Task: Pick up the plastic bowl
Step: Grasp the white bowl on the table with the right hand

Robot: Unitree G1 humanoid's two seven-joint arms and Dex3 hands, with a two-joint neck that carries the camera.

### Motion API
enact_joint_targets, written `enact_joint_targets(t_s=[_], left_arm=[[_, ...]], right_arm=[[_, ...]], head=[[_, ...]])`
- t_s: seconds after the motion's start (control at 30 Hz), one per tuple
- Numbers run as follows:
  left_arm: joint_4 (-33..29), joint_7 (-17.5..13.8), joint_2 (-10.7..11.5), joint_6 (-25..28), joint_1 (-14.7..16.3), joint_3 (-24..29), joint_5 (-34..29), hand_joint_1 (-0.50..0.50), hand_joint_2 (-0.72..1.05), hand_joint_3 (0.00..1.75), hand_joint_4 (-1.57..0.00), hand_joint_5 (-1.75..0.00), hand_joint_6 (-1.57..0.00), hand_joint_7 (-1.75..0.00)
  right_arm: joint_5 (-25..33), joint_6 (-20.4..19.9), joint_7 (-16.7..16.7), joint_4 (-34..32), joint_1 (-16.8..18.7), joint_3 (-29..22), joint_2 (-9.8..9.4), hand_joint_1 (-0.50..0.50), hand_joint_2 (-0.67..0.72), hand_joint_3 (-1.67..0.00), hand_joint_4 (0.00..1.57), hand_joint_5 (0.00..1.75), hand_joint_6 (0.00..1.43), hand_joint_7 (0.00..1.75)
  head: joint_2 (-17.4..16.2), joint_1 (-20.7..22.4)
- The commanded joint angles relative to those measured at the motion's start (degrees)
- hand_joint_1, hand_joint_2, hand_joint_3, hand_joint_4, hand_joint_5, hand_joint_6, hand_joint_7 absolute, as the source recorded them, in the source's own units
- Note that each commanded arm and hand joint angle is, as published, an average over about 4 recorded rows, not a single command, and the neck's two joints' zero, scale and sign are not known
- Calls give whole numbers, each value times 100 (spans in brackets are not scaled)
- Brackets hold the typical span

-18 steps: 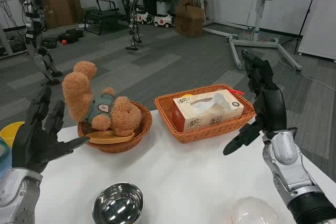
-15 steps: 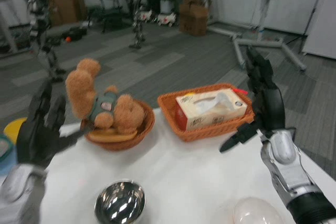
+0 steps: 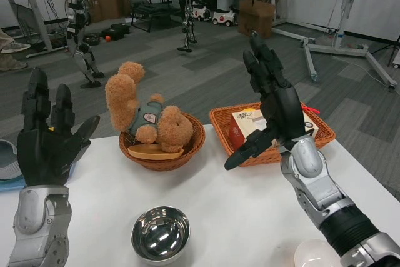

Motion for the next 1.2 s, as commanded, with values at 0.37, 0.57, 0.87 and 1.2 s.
enact_joint_targets(t_s=[0.37,0.57,0.87,1.2], left_arm=[[77,8,58,-27,22,4,8,-50,87,0,0,0,0,0],[57,8,56,-40,101,57,-3,-50,87,0,0,0,0,0],[145,-1,65,-44,83,57,-25,-50,87,0,0,0,0,0],[259,-5,159,-16,48,50,-18,-50,87,0,0,0,0,0]], right_arm=[[-28,85,100,-52,55,-123,-56,-33,22,0,0,0,0,0],[-553,788,667,-789,670,-1120,-300,-30,22,-2,1,0,0,0],[-926,1478,1023,-1900,1945,-2219,-555,-29,34,-2,0,0,0,0],[-1662,1440,565,-2720,3465,-2746,-678,-29,47,0,0,0,0,0]], head=[[-82,-47],[-603,-770],[-1278,-1706],[-1739,-2437]])
